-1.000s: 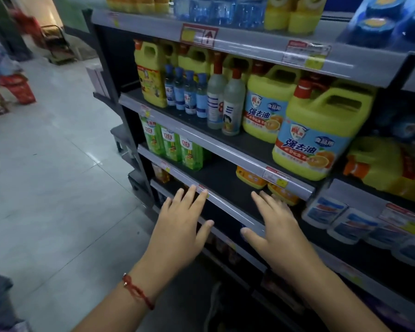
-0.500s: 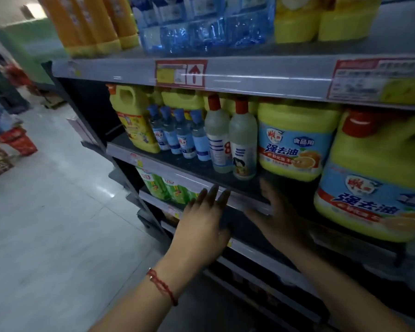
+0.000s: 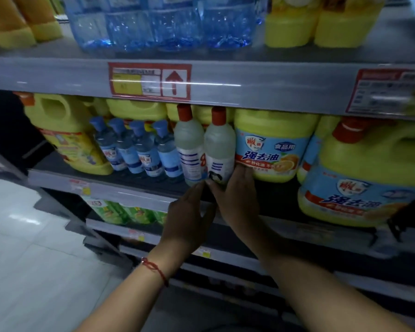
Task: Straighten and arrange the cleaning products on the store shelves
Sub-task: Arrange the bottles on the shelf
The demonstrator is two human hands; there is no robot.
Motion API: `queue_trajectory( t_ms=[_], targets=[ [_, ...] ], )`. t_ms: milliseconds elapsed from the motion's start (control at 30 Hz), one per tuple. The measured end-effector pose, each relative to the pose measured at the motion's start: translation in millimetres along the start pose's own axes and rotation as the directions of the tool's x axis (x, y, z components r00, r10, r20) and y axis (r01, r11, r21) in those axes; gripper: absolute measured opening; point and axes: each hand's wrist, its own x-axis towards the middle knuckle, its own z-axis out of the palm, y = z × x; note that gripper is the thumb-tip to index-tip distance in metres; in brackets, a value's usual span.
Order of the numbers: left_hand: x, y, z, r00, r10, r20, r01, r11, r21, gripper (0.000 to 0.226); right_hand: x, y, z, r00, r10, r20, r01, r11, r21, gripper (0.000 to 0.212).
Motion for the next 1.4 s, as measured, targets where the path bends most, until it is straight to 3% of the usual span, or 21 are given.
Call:
queue_trajectory(
  t_ms=[133,233,300,367,433,500,567,667,800,900,1000,1100,1267,1400],
  targets=[
    [0.2,-4.2,-13.7,0.999,0.017,0.038,-0.009,0.979,-0.202,0.054,-5.4,-1.2,-4.9,0.999,0.025,0.033,-0.028,0.995,0.1,0.066],
    [-8.8,-6.6,-23.1,0.998,0.048,0.051,-0.013,0.842,-0.539,0.049,-25.5,-7.8,-24.6,0.991,0.059,0.12,-0.095,0.941,0.324,0.069],
    [-15.0,-11.0,-31.4,0.995,0.005,0.097,0.07,0.661,-0.747,0.046,-44.5,-18.8,-43.1,0.978,0.06,0.198,-0.131,0.922,0.364,0.069],
    [-17.9,-20.7,-35.1,0.988,-0.034,0.148,0.148,0.439,-0.886,0.049,-67.1,-31.8,-58.7,0.96,0.075,0.271,-0.157,0.943,0.295,0.064],
    [-24.2,-33.0,-34.5,0.972,-0.052,0.23,0.235,0.157,-0.959,0.061,-94.9,-45.1,-68.3,0.945,0.114,0.306,-0.206,0.936,0.287,0.059],
    [-40.8,-40.6,-34.9,0.931,-0.067,0.359,0.35,-0.112,-0.93,0.06,-125.9,-54.3,-71.5,0.925,0.199,0.323,-0.317,0.874,0.368,0.057],
    [-60.8,-49.3,-28.1,0.886,-0.038,0.463,0.441,-0.242,-0.864,0.051,-154.7,-58.7,-69.7,0.888,0.299,0.349,-0.435,0.792,0.428,0.052],
    [-92.4,-62.2,-7.8,0.839,-0.035,0.542,0.503,-0.33,-0.799,0.049,-195.3,-60.1,-64.8,0.751,0.472,0.462,-0.658,0.592,0.466,0.047],
    [-126.0,-65.3,0.5,0.74,-0.002,0.673,0.642,-0.297,-0.707,0.054,-239.8,-60.3,-65.2,0.556,0.598,0.577,-0.82,0.285,0.496,0.049],
    [-142.8,-65.0,6.8,0.686,0.034,0.727,0.71,-0.248,-0.659,0.06,-259.2,-60.2,-72.8,0.495,0.577,0.65,-0.837,0.116,0.535,0.032],
    [-156.1,-53.7,12.2,0.677,0.043,0.735,0.735,-0.109,-0.67,0.073,-270.9,-51.4,-80.8,0.449,0.556,0.7,-0.821,-0.053,0.568,0.042],
    [-166.6,-31.9,16.3,0.739,0.125,0.662,0.648,0.137,-0.749,0.071,-280.3,-36.2,-95.9,0.367,0.493,0.789,-0.792,-0.279,0.543,0.055],
    [-187.3,33.6,18.0,0.792,0.23,0.565,0.4,0.504,-0.766,0.089,-309.3,3.7,-138.8,0.373,0.418,0.828,-0.69,-0.472,0.549,0.056],
    [-207.0,95.6,33.4,0.764,0.404,0.503,0.094,0.702,-0.706,0.095,-336.7,43.3,-183.8,0.49,0.392,0.778,-0.528,-0.577,0.623,0.056]
  ],
)
